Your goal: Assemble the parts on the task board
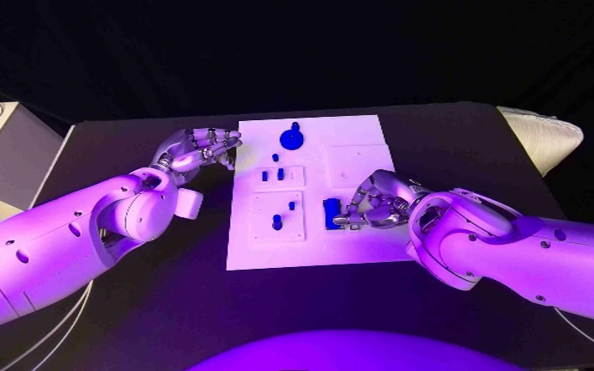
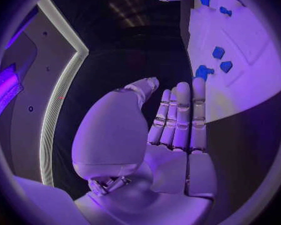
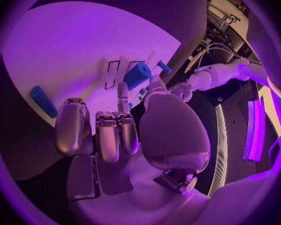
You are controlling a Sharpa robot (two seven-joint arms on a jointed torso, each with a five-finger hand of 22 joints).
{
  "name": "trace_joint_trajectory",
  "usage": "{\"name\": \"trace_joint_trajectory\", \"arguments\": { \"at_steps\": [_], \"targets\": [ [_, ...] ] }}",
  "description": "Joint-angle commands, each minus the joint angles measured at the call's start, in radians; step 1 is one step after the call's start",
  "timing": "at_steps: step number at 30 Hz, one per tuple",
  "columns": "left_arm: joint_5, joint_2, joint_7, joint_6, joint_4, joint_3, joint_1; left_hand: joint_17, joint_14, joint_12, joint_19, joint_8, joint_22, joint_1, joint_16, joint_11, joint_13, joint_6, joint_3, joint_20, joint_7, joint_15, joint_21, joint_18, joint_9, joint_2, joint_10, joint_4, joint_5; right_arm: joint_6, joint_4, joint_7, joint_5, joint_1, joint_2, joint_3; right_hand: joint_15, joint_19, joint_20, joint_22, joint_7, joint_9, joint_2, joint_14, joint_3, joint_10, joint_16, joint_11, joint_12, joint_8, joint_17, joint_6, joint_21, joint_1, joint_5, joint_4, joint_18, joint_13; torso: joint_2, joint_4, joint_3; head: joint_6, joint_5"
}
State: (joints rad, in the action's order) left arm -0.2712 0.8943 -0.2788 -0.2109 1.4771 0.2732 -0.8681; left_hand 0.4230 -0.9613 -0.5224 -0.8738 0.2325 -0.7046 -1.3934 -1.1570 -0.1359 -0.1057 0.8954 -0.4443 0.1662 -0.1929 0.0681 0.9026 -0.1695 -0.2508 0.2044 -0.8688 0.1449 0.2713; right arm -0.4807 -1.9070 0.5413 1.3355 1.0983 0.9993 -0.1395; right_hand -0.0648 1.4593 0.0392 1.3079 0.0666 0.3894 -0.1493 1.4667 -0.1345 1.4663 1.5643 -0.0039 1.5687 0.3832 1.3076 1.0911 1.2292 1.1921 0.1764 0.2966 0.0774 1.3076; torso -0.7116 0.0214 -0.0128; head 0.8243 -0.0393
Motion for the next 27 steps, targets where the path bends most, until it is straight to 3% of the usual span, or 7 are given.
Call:
{"name": "trace_joint_trajectory", "arguments": {
  "at_steps": [1,9,11,14,21,22,27],
  "targets": [
    [0.005,-0.001,-0.003,0.014,0.002,0.001,0.001,-0.001,0.000,-0.005,-0.005,0.005,0.001,-0.008,0.005,-0.001,0.000,0.002,0.004,0.001,0.001,0.001,-0.007,-0.014,0.001,-0.003,0.008,0.003,0.000,0.005,-0.004,-0.047,0.011,-0.002,0.002,0.000,-0.008,0.005,-0.004,0.003,-0.007,0.002,0.000,0.104,0.006,0.104,0.006,-0.008,0.002,0.006,0.263,0.005,0.004,0.019,0.003,-0.001,-0.007,0.263,0.000,0.0002,0.0000,0.001,0.000],
    [0.005,-0.001,-0.003,0.013,0.003,0.001,0.002,-0.001,0.000,-0.005,-0.005,0.005,0.001,-0.008,0.005,-0.001,0.000,0.002,0.004,0.001,0.001,0.001,-0.007,-0.014,0.001,-0.003,0.008,0.003,0.000,0.023,0.010,-0.035,0.014,-0.005,-0.006,0.000,-0.013,0.007,-0.009,0.009,-0.012,0.005,0.011,0.104,0.023,0.104,0.006,-0.013,0.002,0.019,0.263,0.004,0.005,0.102,-0.001,-0.004,-0.008,0.263,-0.001,0.0009,0.0015,0.003,0.000],
    [0.005,-0.001,-0.003,0.013,0.003,0.001,0.002,-0.001,0.001,-0.006,-0.005,0.006,0.002,-0.009,0.005,-0.001,0.000,0.002,0.004,0.001,0.001,0.001,-0.007,-0.014,0.001,-0.004,0.009,0.004,0.000,0.019,0.014,-0.025,0.021,-0.007,-0.011,0.000,-0.013,0.007,-0.009,0.010,-0.011,0.005,0.006,0.104,0.053,0.104,0.006,-0.013,0.002,0.023,0.263,0.005,0.004,0.121,-0.040,-0.002,-0.008,0.263,0.000,0.0007,0.0014,0.002,-0.001],
    [0.005,-0.001,-0.003,0.013,0.003,0.001,0.002,-0.001,0.001,-0.006,-0.006,0.006,0.002,-0.009,0.005,-0.001,0.000,0.002,0.004,0.001,0.001,0.001,-0.008,-0.014,0.001,-0.005,0.009,0.004,0.000,0.011,0.019,-0.012,0.027,-0.008,-0.018,0.000,-0.014,0.008,-0.010,0.012,-0.012,0.005,0.016,0.104,0.070,0.104,0.006,-0.014,0.002,0.024,0.263,0.006,0.005,0.122,-0.042,-0.002,-0.008,0.263,0.000,0.0011,0.0014,0.002,-0.002],
    [0.005,-0.001,-0.003,0.013,0.002,0.001,0.002,-0.001,0.001,-0.006,-0.006,0.006,0.002,-0.009,0.005,-0.001,0.000,0.002,0.004,0.001,0.001,0.001,-0.008,-0.014,0.001,-0.005,0.009,0.004,0.000,-0.001,0.039,0.003,0.034,-0.010,-0.037,0.000,-0.016,0.010,-0.011,0.017,-0.017,0.005,0.047,0.104,0.098,0.104,0.006,-0.017,0.002,0.029,0.263,0.009,0.008,0.122,-0.029,-0.003,-0.009,0.263,-0.001,0.0016,0.0015,-0.006,-0.005],
    [0.005,-0.001,-0.003,0.014,0.002,0.001,0.002,-0.001,0.001,-0.006,-0.006,0.006,0.002,-0.009,0.005,-0.001,0.000,0.002,0.004,0.001,0.001,0.001,-0.008,-0.014,0.001,-0.005,0.009,0.004,0.000,0.000,0.042,0.001,0.032,-0.011,-0.040,0.000,-0.019,0.012,-0.013,0.021,-0.021,0.009,0.050,0.104,0.101,0.104,0.006,-0.021,0.002,0.038,0.263,0.018,0.011,0.112,-0.007,-0.002,-0.009,0.263,-0.001,0.0018,0.0016,-0.007,-0.006],
    [0.005,-0.002,-0.003,0.015,0.001,0.001,0.003,-0.001,0.001,-0.006,-0.006,0.006,0.002,-0.009,0.005,-0.001,0.000,0.002,0.004,0.001,0.001,0.001,-0.008,-0.014,0.001,-0.005,0.009,0.004,0.000,0.012,0.049,-0.008,0.022,-0.016,-0.050,0.000,-0.021,0.012,-0.015,0.022,-0.024,0.010,0.043,0.104,0.101,0.104,0.006,-0.023,0.002,0.042,0.263,0.017,0.012,0.106,0.018,-0.004,-0.010,0.263,-0.001,0.0004,0.0012,-0.003,-0.003]
  ]
}}
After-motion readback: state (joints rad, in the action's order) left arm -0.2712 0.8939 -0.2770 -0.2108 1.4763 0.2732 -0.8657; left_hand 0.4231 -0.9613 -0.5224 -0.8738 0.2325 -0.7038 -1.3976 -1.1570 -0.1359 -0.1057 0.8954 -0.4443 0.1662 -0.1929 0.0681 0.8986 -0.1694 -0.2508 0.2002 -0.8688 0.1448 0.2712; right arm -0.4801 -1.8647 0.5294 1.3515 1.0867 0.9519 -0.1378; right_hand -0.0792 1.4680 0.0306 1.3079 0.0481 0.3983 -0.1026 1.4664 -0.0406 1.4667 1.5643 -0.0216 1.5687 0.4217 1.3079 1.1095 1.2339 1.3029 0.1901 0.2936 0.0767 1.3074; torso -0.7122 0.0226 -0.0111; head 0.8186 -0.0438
